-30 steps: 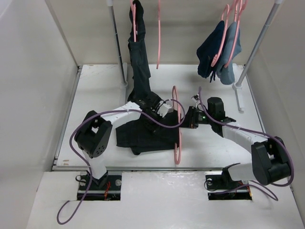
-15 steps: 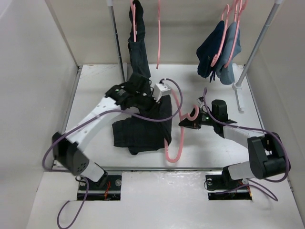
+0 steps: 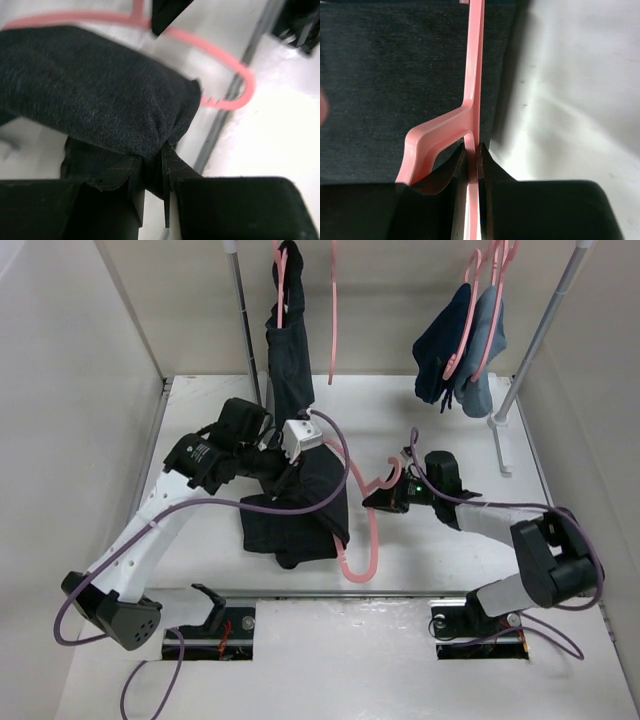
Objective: Place the trousers on the hanger
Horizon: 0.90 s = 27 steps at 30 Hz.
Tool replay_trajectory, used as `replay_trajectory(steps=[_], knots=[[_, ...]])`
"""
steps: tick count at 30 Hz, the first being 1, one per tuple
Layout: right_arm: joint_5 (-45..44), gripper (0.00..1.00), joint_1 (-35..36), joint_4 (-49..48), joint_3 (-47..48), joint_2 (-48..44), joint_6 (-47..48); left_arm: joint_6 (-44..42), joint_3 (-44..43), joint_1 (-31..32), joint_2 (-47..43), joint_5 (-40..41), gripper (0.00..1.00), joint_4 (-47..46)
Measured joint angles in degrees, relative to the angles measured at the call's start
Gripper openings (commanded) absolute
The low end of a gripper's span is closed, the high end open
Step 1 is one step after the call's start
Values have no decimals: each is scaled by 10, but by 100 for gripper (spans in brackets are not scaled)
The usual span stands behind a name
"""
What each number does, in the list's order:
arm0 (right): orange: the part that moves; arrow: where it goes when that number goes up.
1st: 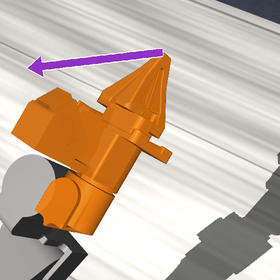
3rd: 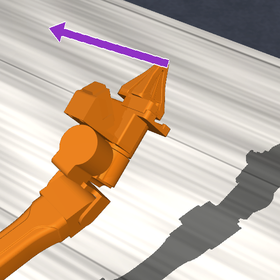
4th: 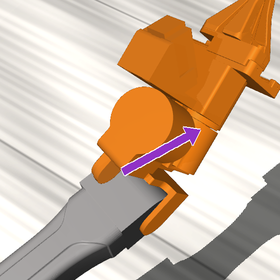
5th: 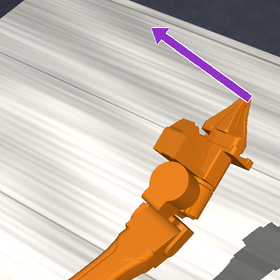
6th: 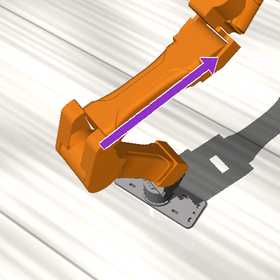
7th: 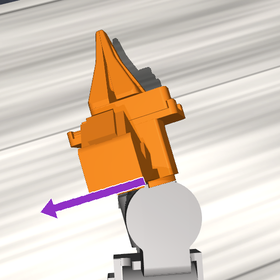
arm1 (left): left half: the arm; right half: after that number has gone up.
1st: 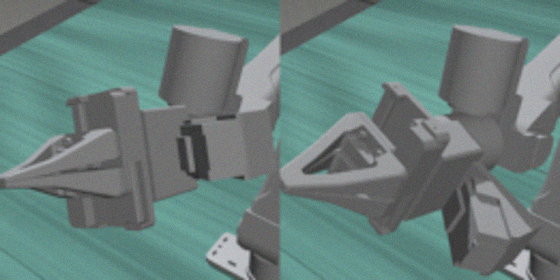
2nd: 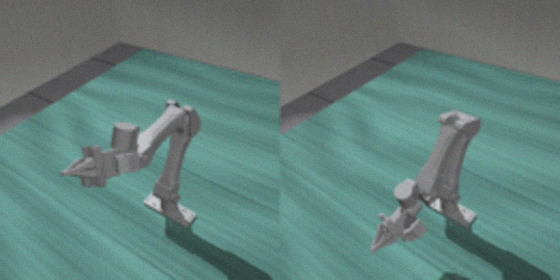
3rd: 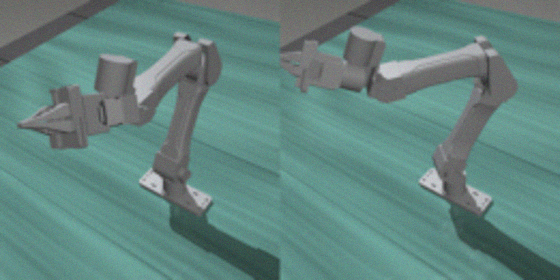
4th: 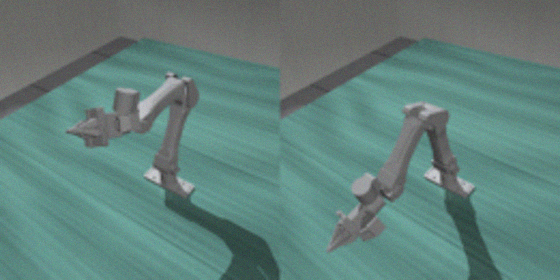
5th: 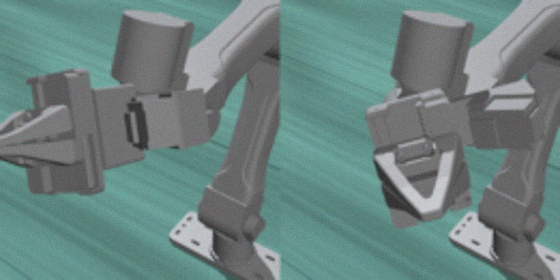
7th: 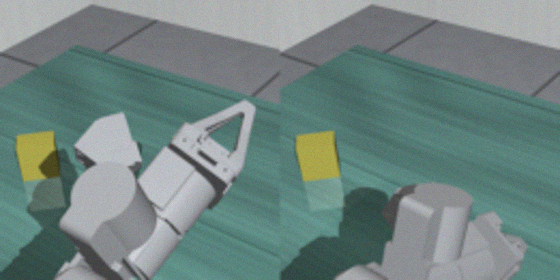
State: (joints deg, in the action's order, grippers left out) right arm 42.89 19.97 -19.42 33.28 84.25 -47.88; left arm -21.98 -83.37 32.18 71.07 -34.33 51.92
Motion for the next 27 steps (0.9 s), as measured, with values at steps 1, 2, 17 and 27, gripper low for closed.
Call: replay_trajectory(steps=[1,2,17,27], knots=[[-16,0,0,16,0,-12,3,-7,10,-2,-5,14,0,0],[-31,0,0,31,0,-29,7,-19,26,-5,-14,34,0,-1],[-219,0,54,410,177,-274,97,-82,332,-32,-39,212,65,-94],[-337,0,181,566,382,-275,74,-89,149,-20,-89,82,87,-60]])
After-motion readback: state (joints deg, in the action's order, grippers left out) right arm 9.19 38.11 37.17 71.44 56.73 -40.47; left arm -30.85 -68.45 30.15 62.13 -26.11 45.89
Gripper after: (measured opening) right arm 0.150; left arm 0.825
